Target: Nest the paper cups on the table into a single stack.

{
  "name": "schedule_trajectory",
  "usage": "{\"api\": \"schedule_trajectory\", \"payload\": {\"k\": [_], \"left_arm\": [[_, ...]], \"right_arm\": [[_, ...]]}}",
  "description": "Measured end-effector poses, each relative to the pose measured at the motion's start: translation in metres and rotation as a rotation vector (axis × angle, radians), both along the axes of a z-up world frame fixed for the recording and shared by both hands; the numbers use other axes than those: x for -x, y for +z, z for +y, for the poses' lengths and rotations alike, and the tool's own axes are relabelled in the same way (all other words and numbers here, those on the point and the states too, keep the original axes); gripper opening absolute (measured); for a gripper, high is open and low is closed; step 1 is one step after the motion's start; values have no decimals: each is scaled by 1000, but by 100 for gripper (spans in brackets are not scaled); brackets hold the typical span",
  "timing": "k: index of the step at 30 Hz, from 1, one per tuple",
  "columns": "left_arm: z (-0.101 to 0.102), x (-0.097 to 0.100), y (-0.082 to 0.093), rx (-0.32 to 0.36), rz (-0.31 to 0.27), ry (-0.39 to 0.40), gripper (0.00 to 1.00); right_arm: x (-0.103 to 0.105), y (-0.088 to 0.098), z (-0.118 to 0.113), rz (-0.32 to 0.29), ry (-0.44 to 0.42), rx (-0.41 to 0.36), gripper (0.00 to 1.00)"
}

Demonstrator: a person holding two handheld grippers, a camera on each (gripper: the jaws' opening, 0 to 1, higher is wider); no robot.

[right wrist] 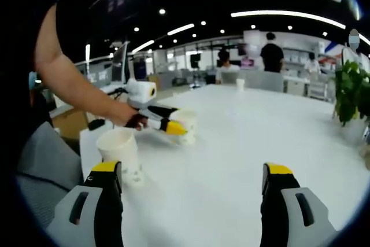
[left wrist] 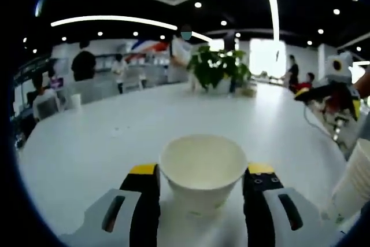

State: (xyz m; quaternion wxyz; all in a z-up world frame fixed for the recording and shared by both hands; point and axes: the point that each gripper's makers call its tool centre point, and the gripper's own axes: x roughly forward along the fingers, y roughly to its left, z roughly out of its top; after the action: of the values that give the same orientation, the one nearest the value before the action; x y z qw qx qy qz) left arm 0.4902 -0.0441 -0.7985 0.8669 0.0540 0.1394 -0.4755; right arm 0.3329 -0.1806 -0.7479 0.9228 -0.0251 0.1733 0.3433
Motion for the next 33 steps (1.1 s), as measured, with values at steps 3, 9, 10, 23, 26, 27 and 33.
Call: {"api": "schedule_trajectory", "payload": {"k": [3,9,10,23,26,27,33], "left_arm": [[-1,1,0,1,7,-6,48],[0,0,2,6,3,-4,46],[0,0,2,5,1,-4,46],[1,-4,10,26,-6,2,45],[0,-7,14,33,-13,4,45],[-1,-7,16,37,-14,4,45],[-4,-14,34,60,-34,-1,44]], "right_arm": [[0,-1,0,2,0,0,100],[-1,0,3,1,3,-1,100],[-2,-1,3,0,4,0,100],[-1,-2,3,2,2,-1,100],[-2,-2,2,2,-2,-2,100],[-2,-1,2,1,-4,-3,100],[-3,1,0,-3,-8,-2,100]]}}
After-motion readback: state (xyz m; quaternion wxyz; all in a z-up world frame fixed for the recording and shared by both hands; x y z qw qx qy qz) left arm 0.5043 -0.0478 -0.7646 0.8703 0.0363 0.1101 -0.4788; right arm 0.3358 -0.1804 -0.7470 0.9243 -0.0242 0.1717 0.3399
